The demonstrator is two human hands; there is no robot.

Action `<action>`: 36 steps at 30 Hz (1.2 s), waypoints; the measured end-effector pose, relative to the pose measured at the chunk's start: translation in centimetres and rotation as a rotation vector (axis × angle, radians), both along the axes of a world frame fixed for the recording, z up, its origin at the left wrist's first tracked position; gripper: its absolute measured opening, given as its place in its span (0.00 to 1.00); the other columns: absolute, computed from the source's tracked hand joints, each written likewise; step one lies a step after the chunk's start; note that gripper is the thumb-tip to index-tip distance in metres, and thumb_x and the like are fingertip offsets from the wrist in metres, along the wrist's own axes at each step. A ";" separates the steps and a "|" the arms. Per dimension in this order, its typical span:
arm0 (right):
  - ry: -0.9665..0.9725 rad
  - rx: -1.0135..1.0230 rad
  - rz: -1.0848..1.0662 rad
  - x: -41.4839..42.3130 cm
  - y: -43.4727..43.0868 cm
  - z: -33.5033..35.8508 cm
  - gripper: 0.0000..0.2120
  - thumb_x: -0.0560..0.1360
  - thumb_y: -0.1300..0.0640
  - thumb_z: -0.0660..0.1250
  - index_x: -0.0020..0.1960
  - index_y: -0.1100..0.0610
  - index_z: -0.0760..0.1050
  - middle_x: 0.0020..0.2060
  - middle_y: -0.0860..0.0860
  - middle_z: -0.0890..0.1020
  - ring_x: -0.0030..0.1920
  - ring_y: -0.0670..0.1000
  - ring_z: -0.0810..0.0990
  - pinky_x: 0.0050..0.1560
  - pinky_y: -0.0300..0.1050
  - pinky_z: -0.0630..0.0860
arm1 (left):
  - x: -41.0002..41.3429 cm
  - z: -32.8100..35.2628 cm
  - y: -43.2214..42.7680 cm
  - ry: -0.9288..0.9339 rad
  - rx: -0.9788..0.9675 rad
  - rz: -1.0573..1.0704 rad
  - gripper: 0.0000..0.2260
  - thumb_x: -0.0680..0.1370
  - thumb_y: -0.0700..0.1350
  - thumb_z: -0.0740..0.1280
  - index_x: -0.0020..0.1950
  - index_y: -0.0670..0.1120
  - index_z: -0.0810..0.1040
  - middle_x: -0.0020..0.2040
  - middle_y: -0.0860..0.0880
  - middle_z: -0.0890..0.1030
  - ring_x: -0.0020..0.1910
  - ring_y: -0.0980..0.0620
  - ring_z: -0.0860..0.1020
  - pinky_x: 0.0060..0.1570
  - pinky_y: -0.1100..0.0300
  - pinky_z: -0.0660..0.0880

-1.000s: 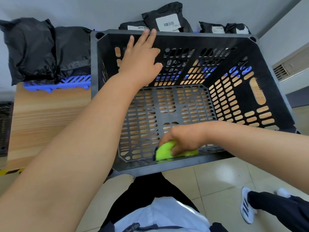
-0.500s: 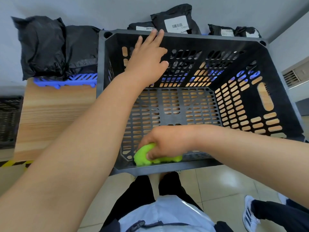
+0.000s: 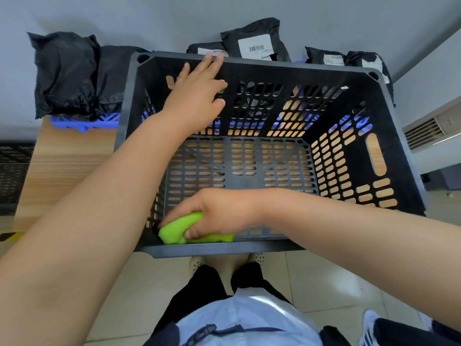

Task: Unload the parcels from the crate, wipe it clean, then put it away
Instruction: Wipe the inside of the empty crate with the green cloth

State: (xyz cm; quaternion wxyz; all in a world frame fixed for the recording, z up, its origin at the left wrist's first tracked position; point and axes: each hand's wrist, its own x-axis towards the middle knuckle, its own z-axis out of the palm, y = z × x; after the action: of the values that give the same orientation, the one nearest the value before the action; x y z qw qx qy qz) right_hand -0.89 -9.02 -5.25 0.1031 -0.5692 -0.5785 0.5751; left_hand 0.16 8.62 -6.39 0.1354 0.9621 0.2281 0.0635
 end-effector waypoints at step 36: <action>-0.513 -0.357 0.100 18.3 -15.2 1.0 0.19 0.79 0.50 0.61 0.70 0.44 0.67 0.63 0.47 0.74 0.60 0.50 0.73 0.63 0.48 0.70 | 9.8 0.0 -8.5 -0.012 0.017 0.208 0.15 0.79 0.47 0.60 0.62 0.43 0.77 0.78 0.43 0.48 0.77 0.46 0.44 0.74 0.45 0.43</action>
State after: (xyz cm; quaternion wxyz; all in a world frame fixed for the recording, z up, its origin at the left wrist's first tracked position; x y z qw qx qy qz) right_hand 17.38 -24.25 -4.23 -0.1762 -0.6757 -0.5028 0.5095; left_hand 9.91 0.08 -6.42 0.1211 0.9339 0.3254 0.0847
